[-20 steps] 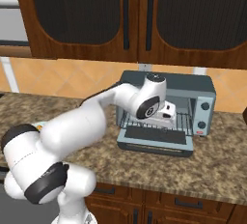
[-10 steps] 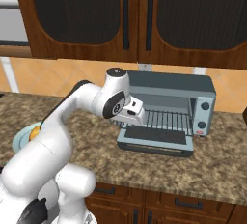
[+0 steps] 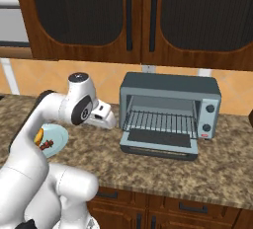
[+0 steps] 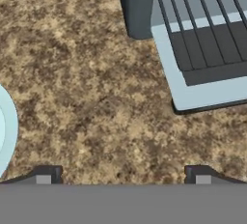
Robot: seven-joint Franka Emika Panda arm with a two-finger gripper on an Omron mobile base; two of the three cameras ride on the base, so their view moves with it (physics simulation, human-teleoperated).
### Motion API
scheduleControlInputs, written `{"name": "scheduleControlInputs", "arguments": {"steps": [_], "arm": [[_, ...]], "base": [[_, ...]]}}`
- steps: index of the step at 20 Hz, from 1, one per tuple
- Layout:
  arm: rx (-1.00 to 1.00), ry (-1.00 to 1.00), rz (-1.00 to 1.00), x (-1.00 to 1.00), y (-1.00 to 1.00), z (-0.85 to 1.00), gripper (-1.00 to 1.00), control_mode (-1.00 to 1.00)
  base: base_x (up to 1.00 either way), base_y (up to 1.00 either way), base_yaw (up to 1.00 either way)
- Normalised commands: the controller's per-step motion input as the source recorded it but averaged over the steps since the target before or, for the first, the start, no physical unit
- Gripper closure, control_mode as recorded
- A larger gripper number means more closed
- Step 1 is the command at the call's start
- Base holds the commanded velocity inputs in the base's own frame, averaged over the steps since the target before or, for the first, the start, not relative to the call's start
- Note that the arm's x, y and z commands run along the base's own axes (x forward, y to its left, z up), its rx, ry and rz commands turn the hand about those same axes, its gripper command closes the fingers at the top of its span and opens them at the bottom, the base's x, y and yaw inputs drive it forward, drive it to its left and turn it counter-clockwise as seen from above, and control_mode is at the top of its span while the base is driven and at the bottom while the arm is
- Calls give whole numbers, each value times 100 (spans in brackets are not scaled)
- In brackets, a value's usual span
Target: Pick up the kebab skewer and baguette bread, and place them inside the toaster oven. Close the toaster oven door and start by setting the timer.
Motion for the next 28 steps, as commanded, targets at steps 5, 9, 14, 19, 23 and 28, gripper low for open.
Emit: {"name": "scheduleControlInputs", "arguments": {"steps": [5,9,14,19,23,28], "arm": [[0,0,0,1,100,0,-100,-100],[0,0,0,6,100,-10,-100,-100],[0,0,1,1,66,-16,-100,-100],[0,0,1,17,46,-20,-100,-100],[0,11,11,18,75,-11,-100,-100],[0,29,20,4,81,0,-100,-100]], "base": [[0,0,0],[0,0,0],[0,0,0],[0,0,0],[0,0,0],[0,0,0]]}}
